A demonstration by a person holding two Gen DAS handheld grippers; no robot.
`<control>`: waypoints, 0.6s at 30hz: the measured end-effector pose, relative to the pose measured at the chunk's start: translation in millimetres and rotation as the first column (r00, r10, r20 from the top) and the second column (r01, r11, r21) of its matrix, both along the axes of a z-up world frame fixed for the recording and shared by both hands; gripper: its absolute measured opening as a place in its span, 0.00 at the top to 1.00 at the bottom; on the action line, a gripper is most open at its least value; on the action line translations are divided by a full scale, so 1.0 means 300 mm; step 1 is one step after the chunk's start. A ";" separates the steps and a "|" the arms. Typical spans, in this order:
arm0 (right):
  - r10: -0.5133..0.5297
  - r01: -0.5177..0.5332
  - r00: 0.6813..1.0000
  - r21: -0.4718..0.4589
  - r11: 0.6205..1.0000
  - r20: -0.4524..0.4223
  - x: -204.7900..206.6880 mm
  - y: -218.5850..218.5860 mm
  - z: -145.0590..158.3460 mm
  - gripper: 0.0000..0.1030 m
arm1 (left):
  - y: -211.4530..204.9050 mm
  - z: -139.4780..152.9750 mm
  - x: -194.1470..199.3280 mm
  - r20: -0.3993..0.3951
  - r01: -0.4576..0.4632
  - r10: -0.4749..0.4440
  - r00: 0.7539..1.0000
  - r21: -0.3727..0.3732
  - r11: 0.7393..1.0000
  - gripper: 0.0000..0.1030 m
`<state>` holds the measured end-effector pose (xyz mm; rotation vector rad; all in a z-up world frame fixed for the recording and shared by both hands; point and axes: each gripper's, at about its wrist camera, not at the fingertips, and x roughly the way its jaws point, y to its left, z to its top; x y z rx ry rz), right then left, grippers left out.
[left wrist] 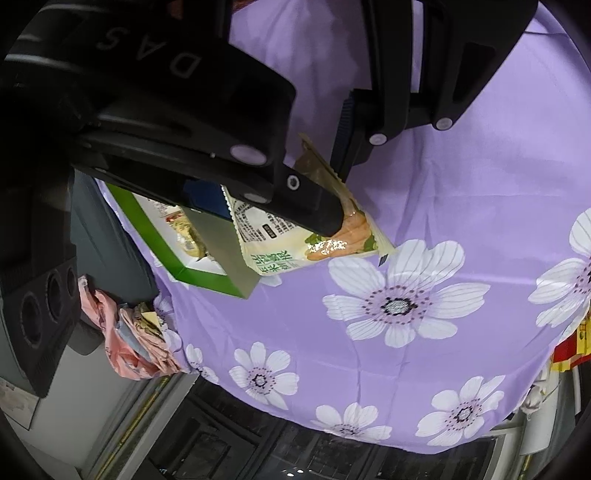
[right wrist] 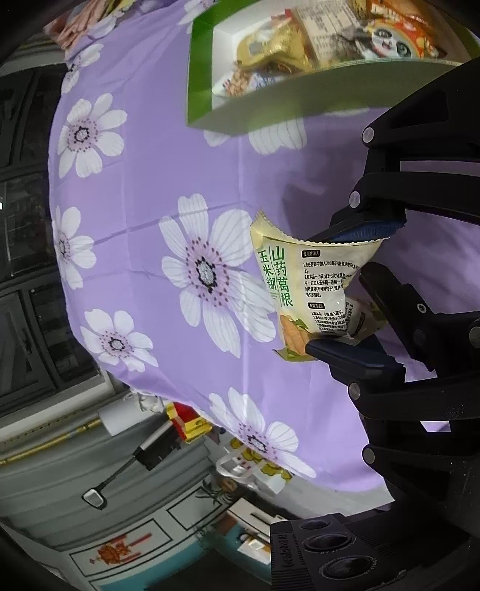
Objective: Organize snacks
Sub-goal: 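Carry the green-printed bag with the right tool over the box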
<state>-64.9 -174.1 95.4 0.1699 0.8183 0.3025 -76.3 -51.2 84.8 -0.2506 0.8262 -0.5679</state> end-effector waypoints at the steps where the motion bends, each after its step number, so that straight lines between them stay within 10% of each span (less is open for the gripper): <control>1: -0.005 0.005 1.000 0.002 1.000 0.006 -0.005 -0.010 0.008 0.50 | -0.007 0.008 -0.002 0.008 0.004 -0.004 1.000 0.002 1.000 0.68; 18: -0.129 0.123 0.987 0.063 0.990 0.094 -0.074 -0.211 0.112 0.50 | -0.203 0.125 -0.043 0.116 0.104 -0.108 0.987 0.044 0.994 0.68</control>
